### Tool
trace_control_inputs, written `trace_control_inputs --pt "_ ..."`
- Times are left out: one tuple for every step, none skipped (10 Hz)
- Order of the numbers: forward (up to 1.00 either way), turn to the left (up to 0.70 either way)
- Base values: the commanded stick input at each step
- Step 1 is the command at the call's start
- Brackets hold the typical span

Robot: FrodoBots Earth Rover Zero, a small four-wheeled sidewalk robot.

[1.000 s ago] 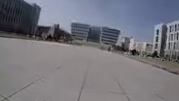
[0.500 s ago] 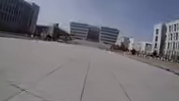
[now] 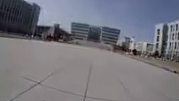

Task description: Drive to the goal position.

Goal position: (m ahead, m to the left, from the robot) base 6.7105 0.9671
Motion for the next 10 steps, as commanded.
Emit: trace_control_inputs --pt "1.0 -0.27" --pt "1.0 -0.11" --pt "1.0 0.0" --pt "1.0 0.0" --pt "1.0 0.0" --pt "1.0 0.0" --pt "1.0 0.0" --pt "1.0 0.0" --pt "1.0 0.0" --pt "1.0 0.0"
